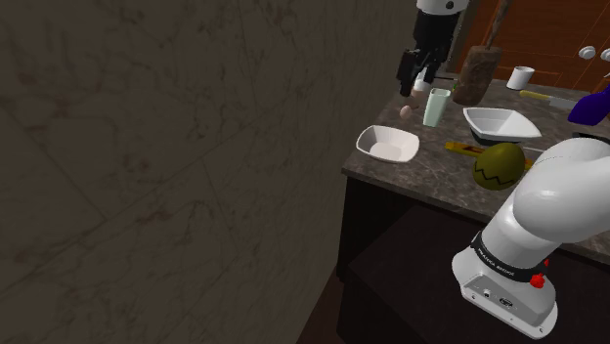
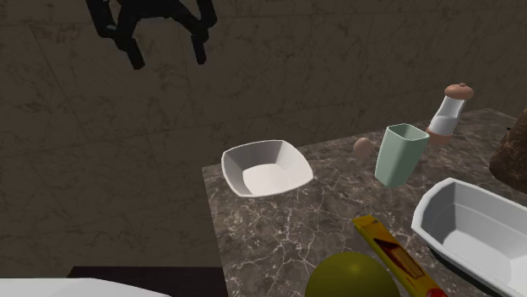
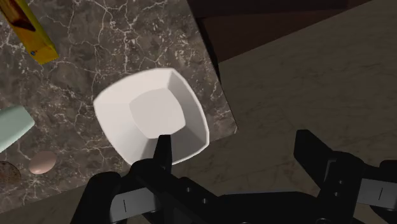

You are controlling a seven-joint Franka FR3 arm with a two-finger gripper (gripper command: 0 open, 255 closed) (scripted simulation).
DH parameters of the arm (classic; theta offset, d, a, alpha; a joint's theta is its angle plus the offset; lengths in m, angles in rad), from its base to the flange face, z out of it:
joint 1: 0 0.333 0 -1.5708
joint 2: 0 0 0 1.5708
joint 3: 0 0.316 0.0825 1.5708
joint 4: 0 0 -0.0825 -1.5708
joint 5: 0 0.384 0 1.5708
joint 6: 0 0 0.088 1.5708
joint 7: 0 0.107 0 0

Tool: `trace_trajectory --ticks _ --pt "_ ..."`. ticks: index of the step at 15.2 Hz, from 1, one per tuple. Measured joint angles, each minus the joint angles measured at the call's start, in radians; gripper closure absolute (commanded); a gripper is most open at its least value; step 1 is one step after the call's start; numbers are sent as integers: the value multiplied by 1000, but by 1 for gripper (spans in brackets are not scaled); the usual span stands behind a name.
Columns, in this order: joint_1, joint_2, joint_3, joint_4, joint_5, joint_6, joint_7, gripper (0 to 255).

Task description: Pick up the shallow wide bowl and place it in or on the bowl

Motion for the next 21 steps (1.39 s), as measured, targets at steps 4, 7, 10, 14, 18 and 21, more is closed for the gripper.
trace_trajectory --ticks 4,7,10,14,18,21 --pt "6 14 -28 -57 -10 77 -42 0" --pt "7 42 -78 -132 -31 188 -113 0" --pt "18 104 -116 -188 -41 313 -171 0" --pt "33 210 -175 -229 -50 471 -262 0" --pt "60 344 -236 -262 -42 645 -361 0" --pt "88 471 -285 -260 -12 774 -449 0"
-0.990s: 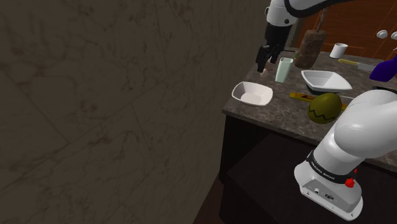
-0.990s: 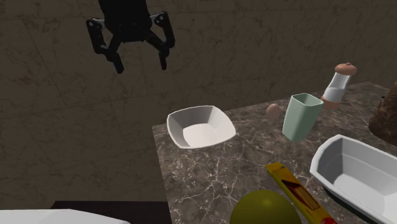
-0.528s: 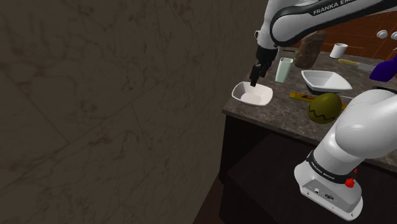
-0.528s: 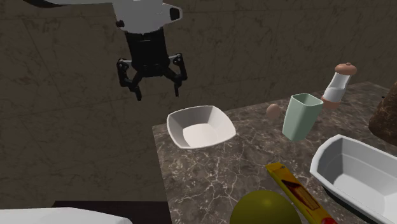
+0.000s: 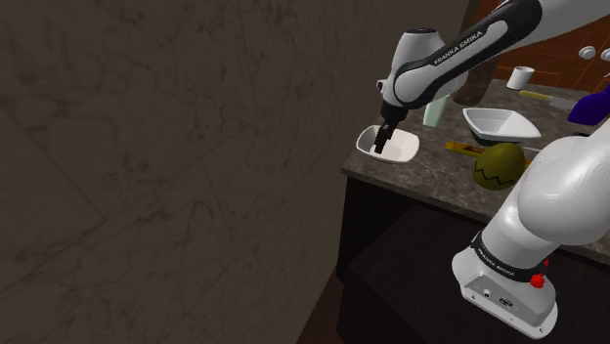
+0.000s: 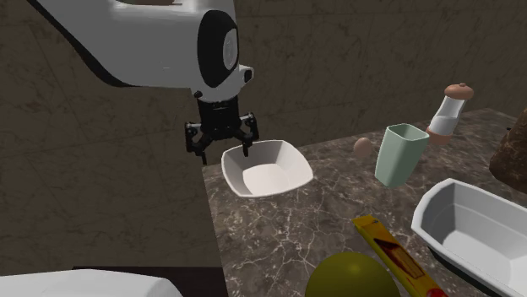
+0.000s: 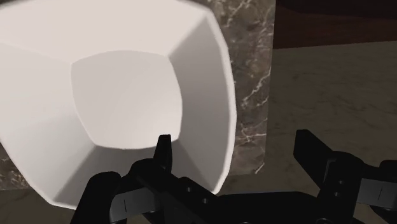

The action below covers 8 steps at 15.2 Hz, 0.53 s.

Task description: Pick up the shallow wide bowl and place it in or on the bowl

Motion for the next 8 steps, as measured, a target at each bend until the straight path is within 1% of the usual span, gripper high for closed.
trace_trajectory --ticks 8 --pt "27 130 -28 -14 46 145 -53 0"
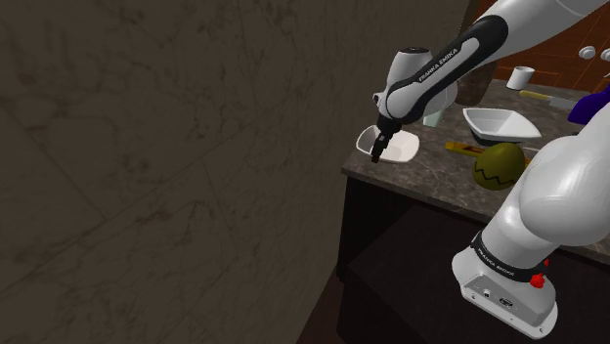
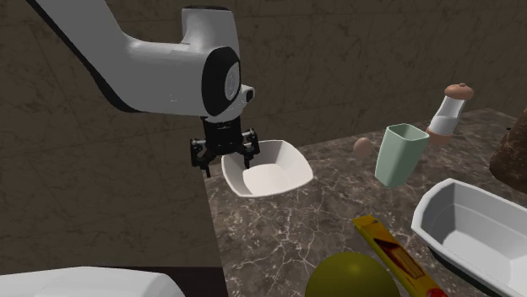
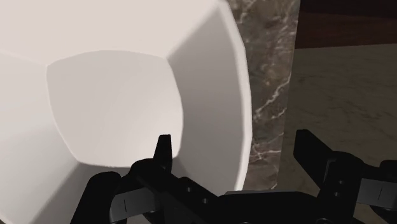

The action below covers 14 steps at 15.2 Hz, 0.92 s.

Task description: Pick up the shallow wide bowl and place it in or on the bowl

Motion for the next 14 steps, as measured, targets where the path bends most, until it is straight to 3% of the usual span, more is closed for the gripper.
trace_trajectory --ticks 6,7,14 --pt "3 14 -2 -2 6 16 -4 0" --pt "3 14 -2 -2 6 16 -4 255" --pt "3 14 -2 -1 6 16 -4 255"
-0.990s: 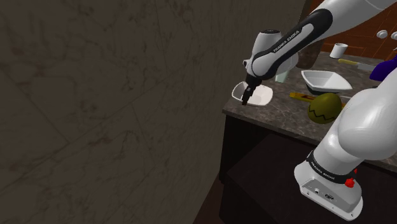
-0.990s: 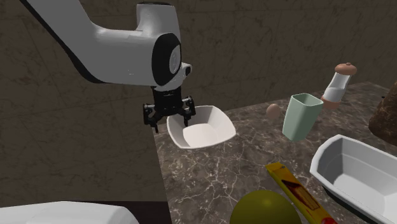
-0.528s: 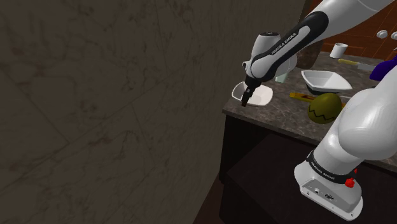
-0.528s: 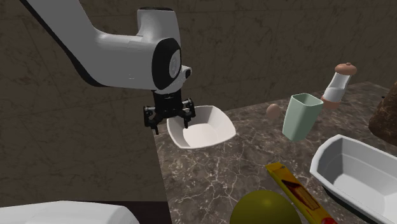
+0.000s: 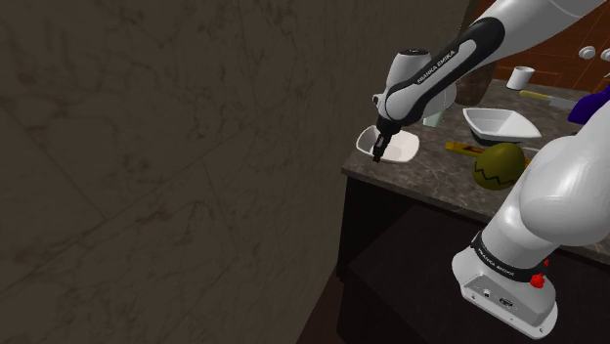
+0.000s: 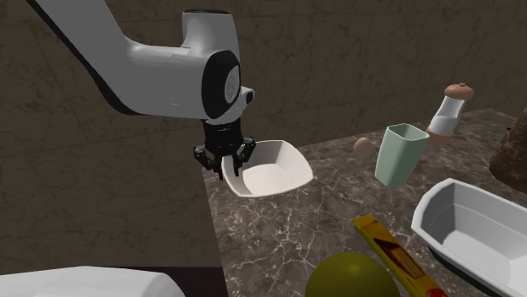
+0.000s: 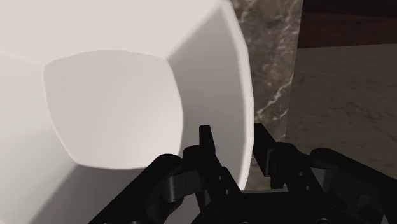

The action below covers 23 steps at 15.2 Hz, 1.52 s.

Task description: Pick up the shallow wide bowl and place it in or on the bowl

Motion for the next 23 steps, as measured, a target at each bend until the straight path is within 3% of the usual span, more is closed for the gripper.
trace_trajectory --ticks 5,23 --pt "-3 -18 4 2 -8 -21 8 255" --pt "-29 -225 43 98 -56 -319 53 255"
